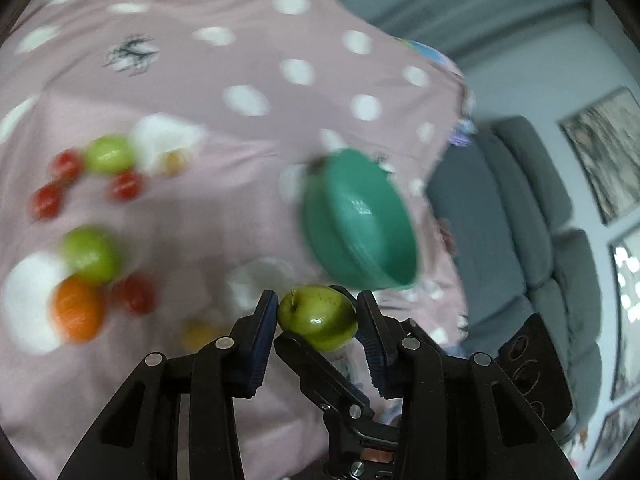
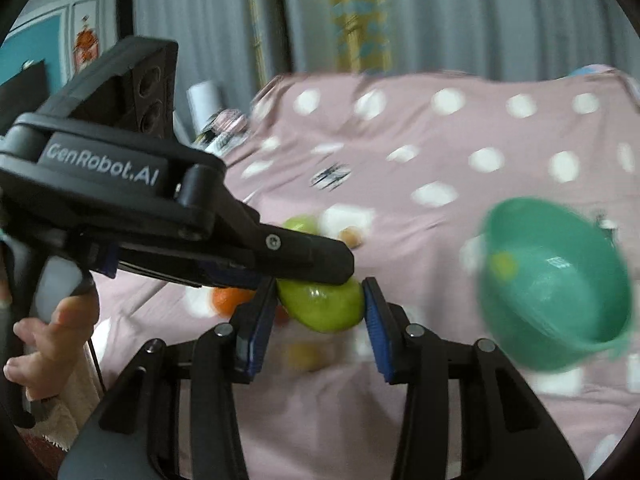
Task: Organize fruits
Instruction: 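Lift the green plum into the teal bowl and open the left gripper, then grasp the last green plum beside the orange with the left gripper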
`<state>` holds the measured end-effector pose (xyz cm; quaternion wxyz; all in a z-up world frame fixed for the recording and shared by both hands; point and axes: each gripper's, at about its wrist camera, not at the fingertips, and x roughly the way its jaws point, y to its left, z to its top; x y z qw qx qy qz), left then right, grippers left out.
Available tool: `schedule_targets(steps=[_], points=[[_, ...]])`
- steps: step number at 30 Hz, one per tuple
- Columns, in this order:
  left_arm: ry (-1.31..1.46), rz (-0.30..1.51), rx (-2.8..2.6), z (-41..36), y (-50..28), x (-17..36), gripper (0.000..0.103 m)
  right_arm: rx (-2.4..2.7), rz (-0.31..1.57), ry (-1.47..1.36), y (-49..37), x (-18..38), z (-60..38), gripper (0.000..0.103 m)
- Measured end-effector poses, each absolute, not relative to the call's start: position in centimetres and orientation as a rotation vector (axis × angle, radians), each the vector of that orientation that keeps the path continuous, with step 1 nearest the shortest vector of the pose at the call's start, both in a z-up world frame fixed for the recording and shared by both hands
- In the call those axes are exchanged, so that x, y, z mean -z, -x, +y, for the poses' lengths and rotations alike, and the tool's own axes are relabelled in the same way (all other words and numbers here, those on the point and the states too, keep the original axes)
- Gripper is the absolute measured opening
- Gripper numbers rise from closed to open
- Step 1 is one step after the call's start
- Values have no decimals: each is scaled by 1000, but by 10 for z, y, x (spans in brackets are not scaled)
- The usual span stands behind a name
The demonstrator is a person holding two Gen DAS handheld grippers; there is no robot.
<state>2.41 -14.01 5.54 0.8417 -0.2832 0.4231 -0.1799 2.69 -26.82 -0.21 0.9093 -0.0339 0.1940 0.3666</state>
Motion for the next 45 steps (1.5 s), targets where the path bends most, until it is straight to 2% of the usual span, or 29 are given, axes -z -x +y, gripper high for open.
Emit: schedule_targets(steps=[5,9,18,19,20,21,22,23,24,25,28,34,38,41,45], points=[[471,892,487,-213,-79,-75,40,-594,362,11,-58,-18,-340,44],[406,926,517,-261,-125,-58,39,-533,421,-104,-99,-5,-391,44],[394,961,485,-292,-141,-25,39,-473,531,-210,-132,23,-419,45],[402,979,457,-291,-143,-22,41,-457,526,-207,-131,23,-419,49],[414,995,438,-289,-146,-19,41,-451,523,-202,-129,22,-418,63],[430,1008,435,-289,-148,-18,43,-453,515,-202,-126,22,-418,72],[444,1008,444,-288,-146,-21,49,-450,508,-204,-124,20,-417,88],[438,991,451,-289,-143,-26,71,-423,489,-202,-121,19,-419,90],[418,961,444,-288,-138,-32,85,-421,484,-202,-118,17,-420,93],[393,913,422,-287,-131,-39,102,-433,488,-209,-117,17,-422,101],[317,806,386,-282,-111,-60,103,-466,477,-249,-105,14,-426,103],[484,807,460,-225,-76,-77,103,-560,417,-181,-80,6,-407,103],[345,731,239,-173,-38,-92,103,-658,418,-130,-71,6,-375,103],[265,766,75,-130,-16,-85,103,-705,439,-65,-67,9,-340,103],[397,843,-26,-63,-7,-55,103,-803,447,34,-58,10,-282,103]])
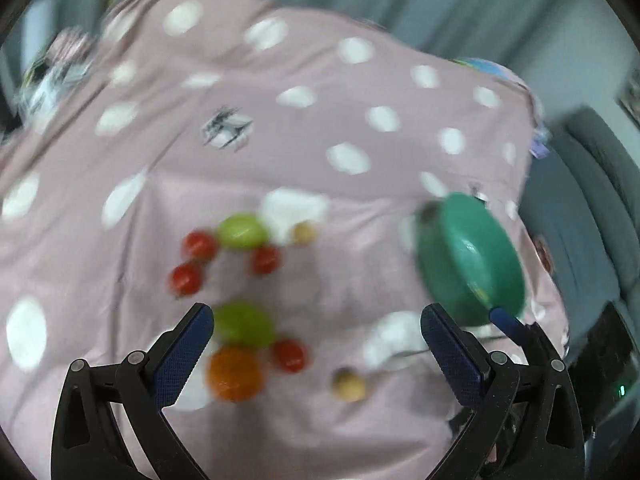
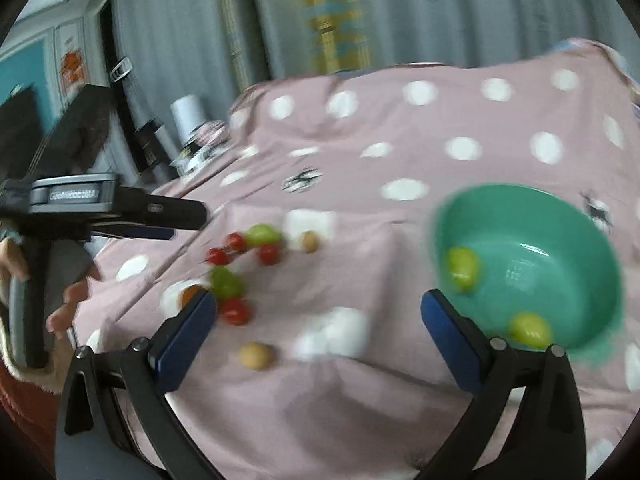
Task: Organize fruits
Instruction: 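Grasp the last green plum beside the orange with the left gripper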
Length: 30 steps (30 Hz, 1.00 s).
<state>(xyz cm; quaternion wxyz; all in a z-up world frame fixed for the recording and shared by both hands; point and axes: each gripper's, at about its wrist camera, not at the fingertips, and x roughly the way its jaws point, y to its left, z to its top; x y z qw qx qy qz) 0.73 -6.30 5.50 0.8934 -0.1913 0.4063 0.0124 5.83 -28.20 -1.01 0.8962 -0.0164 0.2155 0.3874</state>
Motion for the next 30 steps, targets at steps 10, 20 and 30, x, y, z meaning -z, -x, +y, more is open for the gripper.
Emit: schedule_targets(steps=[10,20,30], points=[[530,1031,2,-19,-26,4,103,-943,612,164,-77,30,-146,83],[585,1099,54,-25,-34,14,93,-902,825,91,-99,46,-118,60],[633,1043,19,-12,-34,16,51,-895,813,129,-96,45,-112,43]])
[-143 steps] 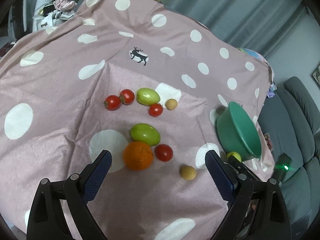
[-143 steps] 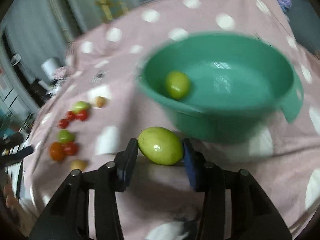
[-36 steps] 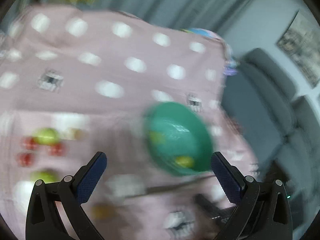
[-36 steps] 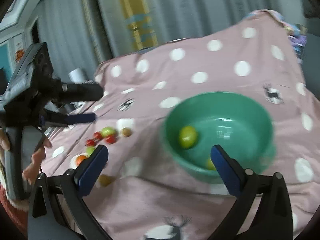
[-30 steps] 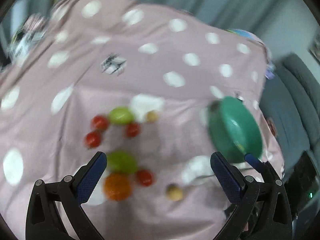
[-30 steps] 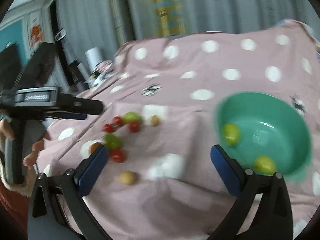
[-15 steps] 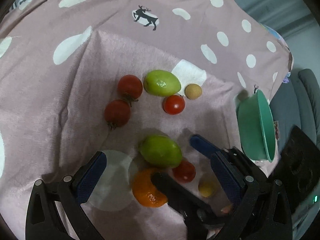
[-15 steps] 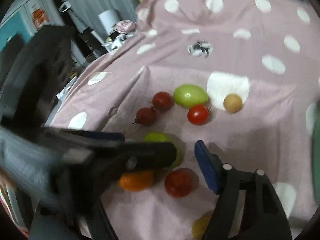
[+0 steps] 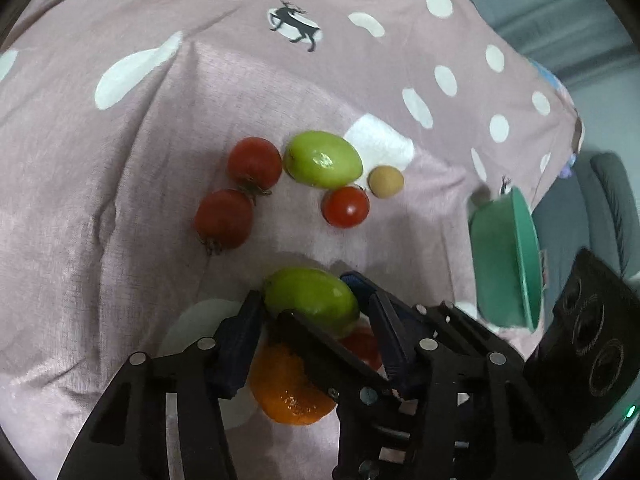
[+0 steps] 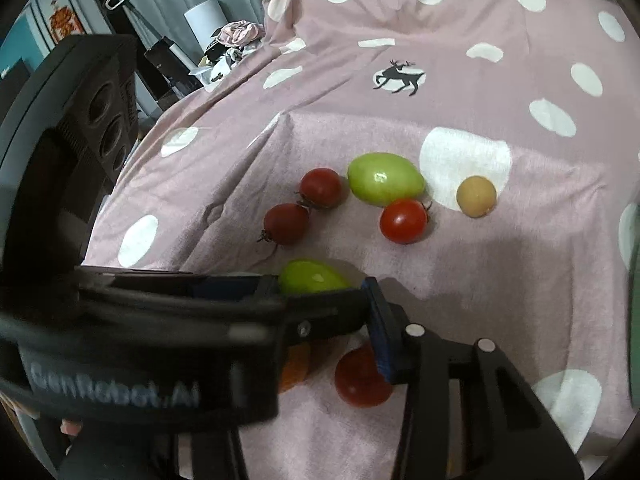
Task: Organize fruits
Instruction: 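Grasp the last green plum beside the orange with the left gripper, then carry the green plum into the teal bowl and release it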
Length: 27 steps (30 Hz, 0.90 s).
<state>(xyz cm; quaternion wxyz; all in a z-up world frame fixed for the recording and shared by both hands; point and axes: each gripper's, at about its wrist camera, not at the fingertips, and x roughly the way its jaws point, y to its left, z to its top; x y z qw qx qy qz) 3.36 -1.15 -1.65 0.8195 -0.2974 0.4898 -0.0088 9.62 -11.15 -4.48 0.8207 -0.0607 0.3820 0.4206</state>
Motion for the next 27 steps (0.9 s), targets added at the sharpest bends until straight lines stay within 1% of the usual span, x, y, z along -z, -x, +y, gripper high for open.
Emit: schedule_targets(steps=[1,2,10,16,22,27], points=[[638,1031,7,-9,-32,15,46,-895,807,134,-95,45,-111,43],[645,1029,10,-8,-32,14,45,-895,802,132,-95,45,-113,43],[620,955,48,-20,-26,-2,44,-890,705,117,-91,34,-131,42],[580,884,99,-38,-19,-35,44,-901,572,123,-74,9,-153,42],[535,868,208,-81,-42,-68,43,-852,461,57,-74,-18,-209,40],[442,906,301,-157,-84,-70,42,-735,457,-33,-94,-20,-280,40]])
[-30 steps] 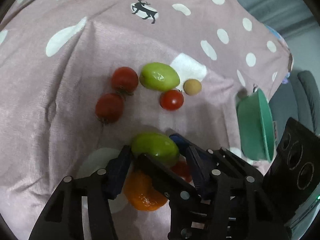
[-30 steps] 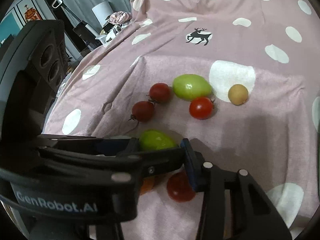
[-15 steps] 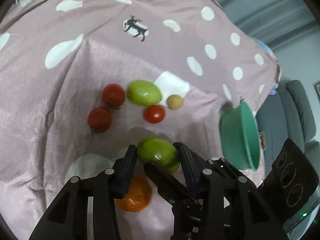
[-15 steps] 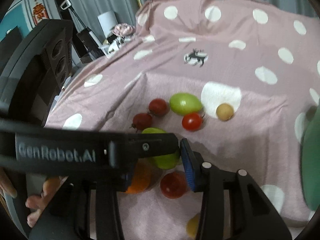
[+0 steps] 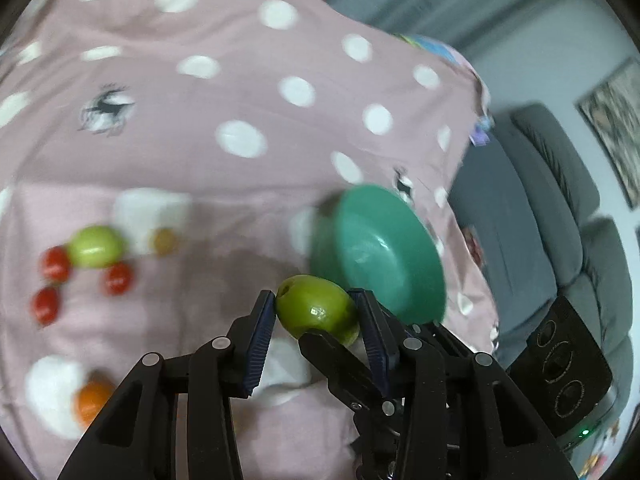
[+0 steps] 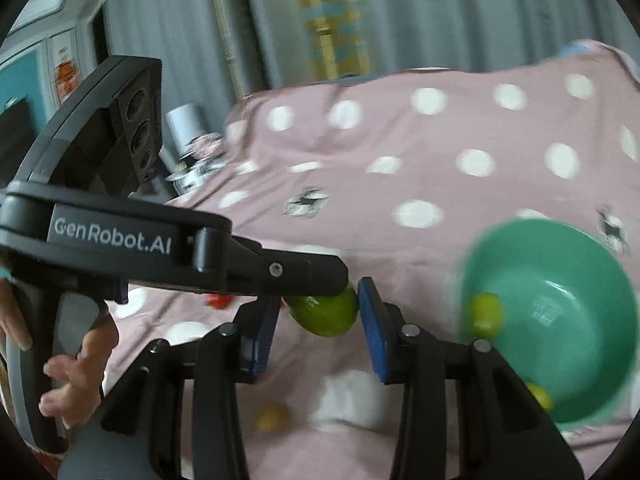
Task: Organize fruits
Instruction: 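Carry the green plum into the teal bowl and release it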
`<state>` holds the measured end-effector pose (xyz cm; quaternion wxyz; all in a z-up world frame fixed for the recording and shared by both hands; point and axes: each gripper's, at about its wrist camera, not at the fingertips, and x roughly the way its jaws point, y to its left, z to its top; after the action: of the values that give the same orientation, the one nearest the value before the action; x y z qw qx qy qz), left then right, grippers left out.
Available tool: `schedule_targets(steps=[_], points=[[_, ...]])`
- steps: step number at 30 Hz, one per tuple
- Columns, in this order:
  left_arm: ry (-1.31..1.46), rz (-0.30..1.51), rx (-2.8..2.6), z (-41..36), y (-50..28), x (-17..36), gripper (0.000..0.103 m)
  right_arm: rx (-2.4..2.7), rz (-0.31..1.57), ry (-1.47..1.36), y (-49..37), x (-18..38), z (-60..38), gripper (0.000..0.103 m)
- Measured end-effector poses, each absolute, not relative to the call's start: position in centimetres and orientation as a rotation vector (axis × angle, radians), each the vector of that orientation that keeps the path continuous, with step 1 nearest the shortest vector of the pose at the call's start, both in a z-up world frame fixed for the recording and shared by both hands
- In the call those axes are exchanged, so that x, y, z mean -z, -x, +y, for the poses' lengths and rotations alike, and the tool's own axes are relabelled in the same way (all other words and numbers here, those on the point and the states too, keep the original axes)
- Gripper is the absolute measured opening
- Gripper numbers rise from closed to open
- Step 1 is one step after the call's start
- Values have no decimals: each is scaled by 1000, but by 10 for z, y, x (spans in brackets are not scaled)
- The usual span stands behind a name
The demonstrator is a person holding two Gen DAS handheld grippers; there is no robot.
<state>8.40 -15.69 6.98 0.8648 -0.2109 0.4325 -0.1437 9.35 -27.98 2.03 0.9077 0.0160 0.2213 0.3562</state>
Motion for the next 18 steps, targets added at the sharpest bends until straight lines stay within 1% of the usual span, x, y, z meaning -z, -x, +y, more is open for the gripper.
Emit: schedule_targets(steps=[8,10,15,16,17,18], points=[[333,966,440,-267,-135,-49,42,-567,482,-165,-117,-1,-391,40],[326,975,469,-282,-143,-41,42,-532,505,-185,-124,6,-409,40],[322,1025,464,-301,-153,-20,42,-495,559,-196,-136,24,-419,40],[292,1016,450,-305,-152,-20,42,-487,561,-184,-137,26,-420,39],[264,1000,430,-308,-150,-21,42,-474,558,-162,-134,27,-421,36],[244,982,405,-309,-148,-23,42,-464,557,-147,-133,27,-420,34]])
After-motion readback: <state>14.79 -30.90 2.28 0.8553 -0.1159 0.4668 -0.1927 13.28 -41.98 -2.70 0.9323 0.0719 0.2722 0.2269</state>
